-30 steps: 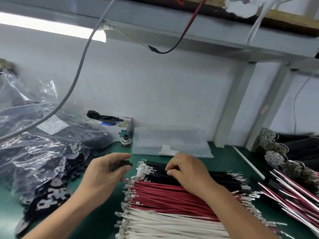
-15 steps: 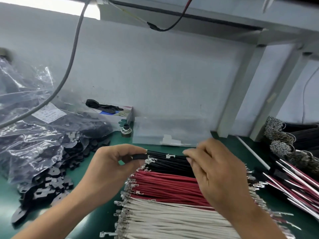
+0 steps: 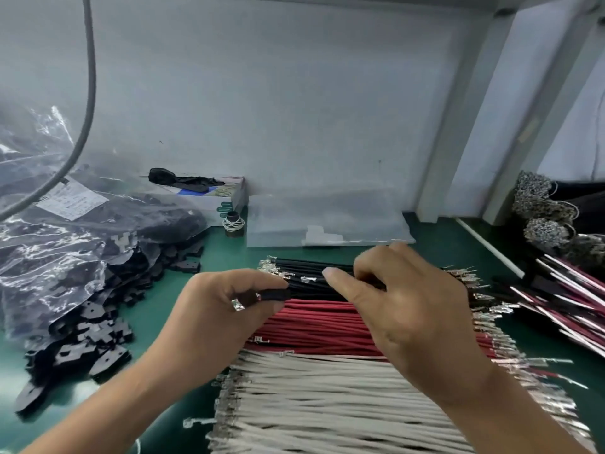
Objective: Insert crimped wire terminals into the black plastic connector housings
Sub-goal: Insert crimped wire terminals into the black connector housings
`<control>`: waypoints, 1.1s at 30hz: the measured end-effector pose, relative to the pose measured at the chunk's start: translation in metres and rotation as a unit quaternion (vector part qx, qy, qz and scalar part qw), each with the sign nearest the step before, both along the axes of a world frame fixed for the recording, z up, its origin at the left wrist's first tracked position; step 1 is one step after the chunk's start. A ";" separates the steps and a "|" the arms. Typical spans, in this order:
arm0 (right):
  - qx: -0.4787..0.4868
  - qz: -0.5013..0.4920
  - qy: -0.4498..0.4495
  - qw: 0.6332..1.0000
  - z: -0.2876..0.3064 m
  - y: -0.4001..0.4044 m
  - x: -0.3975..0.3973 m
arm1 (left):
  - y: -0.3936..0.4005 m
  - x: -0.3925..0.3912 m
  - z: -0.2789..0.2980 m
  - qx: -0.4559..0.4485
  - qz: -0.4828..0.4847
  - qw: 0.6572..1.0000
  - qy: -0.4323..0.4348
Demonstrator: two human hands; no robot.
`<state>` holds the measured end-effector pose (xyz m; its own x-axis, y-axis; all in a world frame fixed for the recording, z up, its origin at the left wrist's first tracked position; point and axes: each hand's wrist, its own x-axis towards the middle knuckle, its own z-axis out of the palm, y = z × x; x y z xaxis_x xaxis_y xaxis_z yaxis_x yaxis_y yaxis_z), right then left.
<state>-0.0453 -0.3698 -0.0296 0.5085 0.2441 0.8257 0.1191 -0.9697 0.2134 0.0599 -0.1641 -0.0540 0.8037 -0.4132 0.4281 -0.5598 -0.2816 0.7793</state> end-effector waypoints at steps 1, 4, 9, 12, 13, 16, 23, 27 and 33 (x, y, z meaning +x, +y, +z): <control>-0.014 0.005 -0.009 1.000 0.000 0.000 0.000 | 0.000 0.001 0.000 -0.002 -0.001 1.000 -0.001; 0.013 0.041 -0.029 0.999 -0.002 -0.001 0.002 | 0.002 0.004 -0.001 -0.028 -0.019 0.999 0.019; 0.129 0.084 0.044 0.987 -0.015 0.003 0.007 | 0.003 0.000 0.005 -0.105 -0.113 0.982 0.105; 0.203 0.111 0.074 0.970 -0.016 0.002 0.006 | 0.002 -0.001 0.007 -0.115 -0.119 0.978 0.127; 0.222 0.115 0.084 0.965 -0.017 0.001 0.005 | 0.002 -0.001 0.006 -0.121 -0.116 0.976 0.135; 0.252 0.121 0.105 0.955 -0.016 0.004 0.005 | 0.001 -0.002 0.007 -0.142 -0.119 0.971 0.151; 0.285 0.113 0.150 0.940 -0.015 0.004 0.003 | 0.002 -0.003 0.009 -0.148 -0.125 0.969 0.156; 0.263 0.101 0.162 0.946 -0.016 0.009 0.004 | 0.001 -0.003 0.006 -0.130 -0.127 0.973 0.144; 0.245 0.103 0.173 0.948 -0.013 0.016 0.004 | 0.003 0.001 0.004 -0.062 -0.101 0.991 0.058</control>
